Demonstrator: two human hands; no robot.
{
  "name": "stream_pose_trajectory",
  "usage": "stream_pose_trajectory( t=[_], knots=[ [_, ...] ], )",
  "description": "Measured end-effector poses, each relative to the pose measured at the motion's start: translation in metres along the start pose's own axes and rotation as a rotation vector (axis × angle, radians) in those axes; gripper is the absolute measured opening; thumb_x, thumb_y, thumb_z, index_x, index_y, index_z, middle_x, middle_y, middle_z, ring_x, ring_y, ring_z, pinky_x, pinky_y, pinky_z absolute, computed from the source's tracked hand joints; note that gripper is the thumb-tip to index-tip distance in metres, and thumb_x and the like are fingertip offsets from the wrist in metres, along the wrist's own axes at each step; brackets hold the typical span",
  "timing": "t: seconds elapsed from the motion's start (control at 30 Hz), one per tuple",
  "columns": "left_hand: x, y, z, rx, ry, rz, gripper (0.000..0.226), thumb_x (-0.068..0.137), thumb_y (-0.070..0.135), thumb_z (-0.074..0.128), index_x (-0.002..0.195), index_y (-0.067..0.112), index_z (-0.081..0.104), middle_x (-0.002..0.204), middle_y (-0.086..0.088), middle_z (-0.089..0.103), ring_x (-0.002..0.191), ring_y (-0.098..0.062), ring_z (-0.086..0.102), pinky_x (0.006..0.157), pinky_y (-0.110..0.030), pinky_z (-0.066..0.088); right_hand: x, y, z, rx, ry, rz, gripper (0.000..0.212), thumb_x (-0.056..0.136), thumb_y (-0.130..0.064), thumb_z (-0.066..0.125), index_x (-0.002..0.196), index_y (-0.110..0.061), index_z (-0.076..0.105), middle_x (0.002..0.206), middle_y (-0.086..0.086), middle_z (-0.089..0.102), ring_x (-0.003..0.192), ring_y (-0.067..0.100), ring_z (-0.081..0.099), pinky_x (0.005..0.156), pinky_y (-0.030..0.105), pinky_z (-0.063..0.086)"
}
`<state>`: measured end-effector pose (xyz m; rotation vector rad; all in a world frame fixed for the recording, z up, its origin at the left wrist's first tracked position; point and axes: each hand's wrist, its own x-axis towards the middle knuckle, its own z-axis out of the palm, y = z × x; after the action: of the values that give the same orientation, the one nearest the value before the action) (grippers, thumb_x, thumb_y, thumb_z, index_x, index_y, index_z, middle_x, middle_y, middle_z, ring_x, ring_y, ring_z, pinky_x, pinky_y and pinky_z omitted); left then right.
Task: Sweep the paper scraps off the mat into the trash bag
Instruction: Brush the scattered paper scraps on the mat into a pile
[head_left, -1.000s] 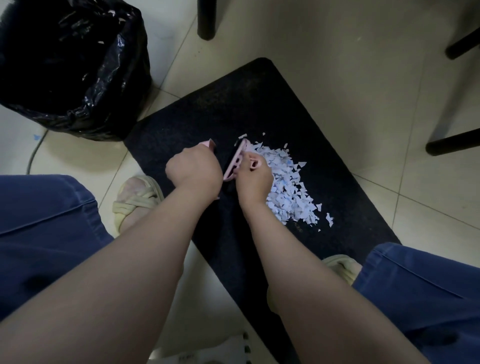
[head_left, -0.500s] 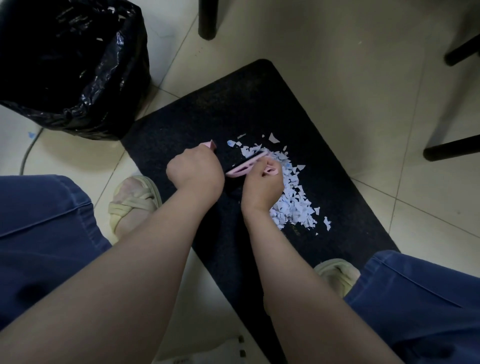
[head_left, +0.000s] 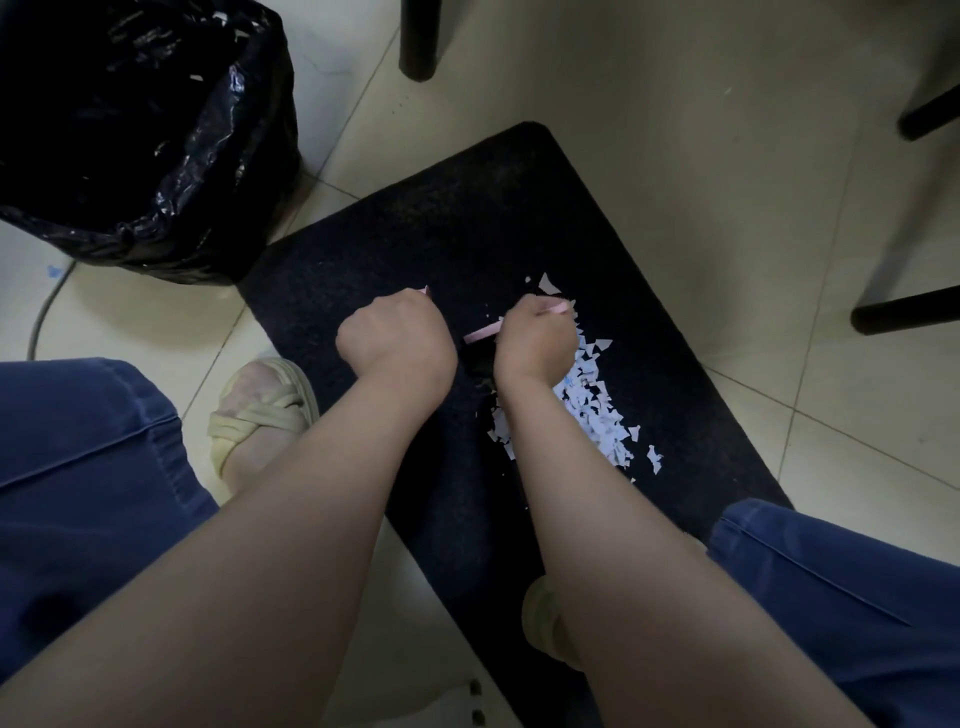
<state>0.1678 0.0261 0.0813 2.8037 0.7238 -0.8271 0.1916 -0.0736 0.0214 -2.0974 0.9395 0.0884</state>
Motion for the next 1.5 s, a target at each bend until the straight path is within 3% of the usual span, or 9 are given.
stream_pose_trajectory(
  t=[0.27,0.4,0.6,0.73,0.87,1.03,1.17,1.37,1.5],
  knots=[
    [0.002,0.0,-0.008,0.046,0.017,-0.01,0.023,0.09,0.011,0.051,0.11,0.011,0.061,0.103,-0.008,0.064,0.093,-0.025,0.061,0.059,-0.03,0.034,0.01,0.001,0.007,0.024,-0.185,-0.084,0.015,0.096,-0.024,0.048,0.092,-0.02,0.062,0.079,-0.005,0.063,0.076,0.017,0.063,0.064,0.03,0.051],
    [0.005,0.004,-0.014,0.019,0.042,-0.027,0.024,0.088,0.01,0.055,0.11,0.011,0.06,0.1,-0.008,0.064,0.09,-0.025,0.061,0.047,-0.028,0.025,0.008,0.013,-0.013,-0.126,-0.012,-0.009,0.02,0.098,-0.024,0.037,0.086,-0.017,0.051,0.075,-0.003,0.056,0.06,0.011,0.048,0.051,0.025,0.03],
    [0.002,0.017,-0.003,-0.008,0.074,0.002,0.022,0.089,0.01,0.049,0.108,0.012,0.061,0.097,-0.008,0.064,0.09,-0.027,0.062,0.06,-0.031,0.034,0.006,0.025,-0.016,0.169,0.125,-0.068,0.028,0.095,-0.027,0.046,0.068,-0.032,0.048,0.082,0.003,0.067,0.075,0.019,0.063,0.058,0.028,0.046],
    [0.003,0.019,0.0,0.003,0.101,0.02,0.024,0.089,0.009,0.049,0.11,0.011,0.06,0.101,-0.009,0.065,0.092,-0.028,0.062,0.061,-0.031,0.035,0.02,0.017,-0.008,0.179,-0.038,-0.14,0.01,0.095,-0.031,0.053,0.096,-0.024,0.06,0.092,0.001,0.069,0.082,0.017,0.066,0.064,0.025,0.051],
    [0.009,0.02,0.001,-0.004,0.111,0.007,0.025,0.09,0.009,0.048,0.112,0.01,0.06,0.104,-0.01,0.064,0.095,-0.029,0.062,0.061,-0.031,0.036,0.03,0.001,0.003,0.122,-0.227,-0.204,0.021,0.094,-0.031,0.057,0.11,-0.018,0.064,0.097,-0.005,0.068,0.088,0.012,0.065,0.076,0.026,0.053],
    [0.011,0.023,-0.001,-0.017,0.107,0.004,0.023,0.09,0.009,0.05,0.11,0.009,0.06,0.103,-0.01,0.065,0.096,-0.029,0.062,0.061,-0.031,0.035,0.029,0.006,-0.011,-0.084,-0.093,-0.082,0.011,0.094,-0.025,0.048,0.086,-0.02,0.055,0.062,-0.014,0.05,0.061,0.007,0.05,0.049,0.022,0.034],
    [0.011,0.026,-0.001,-0.029,0.111,0.011,0.024,0.091,0.008,0.048,0.111,0.009,0.06,0.105,-0.011,0.064,0.097,-0.03,0.062,0.063,-0.031,0.036,0.017,0.017,-0.014,0.132,0.035,-0.105,0.013,0.092,-0.024,0.051,0.082,-0.021,0.058,0.067,-0.011,0.056,0.061,0.005,0.052,0.047,0.013,0.032],
    [0.009,0.025,-0.001,-0.053,0.096,-0.007,0.021,0.09,0.005,0.049,0.105,0.009,0.062,0.099,-0.009,0.065,0.092,-0.028,0.062,0.058,-0.031,0.034,0.029,0.008,0.002,0.185,-0.113,-0.147,0.009,0.089,-0.019,0.061,0.089,-0.025,0.067,0.09,-0.003,0.071,0.078,0.012,0.067,0.06,0.01,0.049],
    [0.013,0.018,0.0,-0.075,0.082,-0.062,0.021,0.09,0.005,0.051,0.107,0.008,0.062,0.093,-0.009,0.062,0.09,-0.027,0.061,0.058,-0.03,0.034,0.042,0.004,-0.004,-0.002,-0.122,-0.075,0.015,0.094,-0.022,0.052,0.097,-0.016,0.065,0.07,-0.009,0.061,0.064,0.007,0.057,0.052,0.018,0.042]
  ],
)
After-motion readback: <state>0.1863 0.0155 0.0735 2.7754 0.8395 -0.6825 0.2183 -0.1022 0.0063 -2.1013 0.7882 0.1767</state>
